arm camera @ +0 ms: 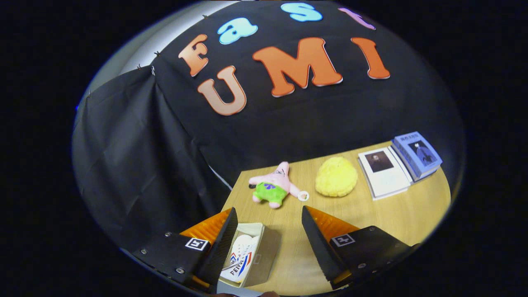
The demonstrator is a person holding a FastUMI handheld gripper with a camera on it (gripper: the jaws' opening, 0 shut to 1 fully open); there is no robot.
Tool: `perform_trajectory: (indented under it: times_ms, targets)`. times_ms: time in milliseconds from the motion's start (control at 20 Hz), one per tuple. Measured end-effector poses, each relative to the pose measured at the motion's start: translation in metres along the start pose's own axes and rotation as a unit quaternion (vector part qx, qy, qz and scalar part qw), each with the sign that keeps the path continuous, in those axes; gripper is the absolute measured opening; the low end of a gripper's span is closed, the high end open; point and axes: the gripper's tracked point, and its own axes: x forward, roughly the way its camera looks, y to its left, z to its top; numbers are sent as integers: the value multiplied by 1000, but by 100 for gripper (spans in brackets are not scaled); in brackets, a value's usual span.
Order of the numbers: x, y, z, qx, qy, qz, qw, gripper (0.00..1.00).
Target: Open the storage box then place both shoes into the box .Put the left shoe in first, then the right shoe, with the right side of both shoes facing outward in a uniform manner.
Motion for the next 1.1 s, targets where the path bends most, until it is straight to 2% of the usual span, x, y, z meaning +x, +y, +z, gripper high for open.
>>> perform_trajectory:
  times_ms: [150, 350, 500, 900, 1100]
  targets:
    - [-20, -24, 34, -54, -63, -23, 996, 95]
    - [-45, -53, 71, -99, -140, -45, 984, 97]
    - [-62, -72, 89, -102, -163, -61, 979, 98]
    - [-115, -73, 136, -137, -230, -47, 962, 98]
    - [-131, -77, 155, -145, -261, -57, 953, 98]
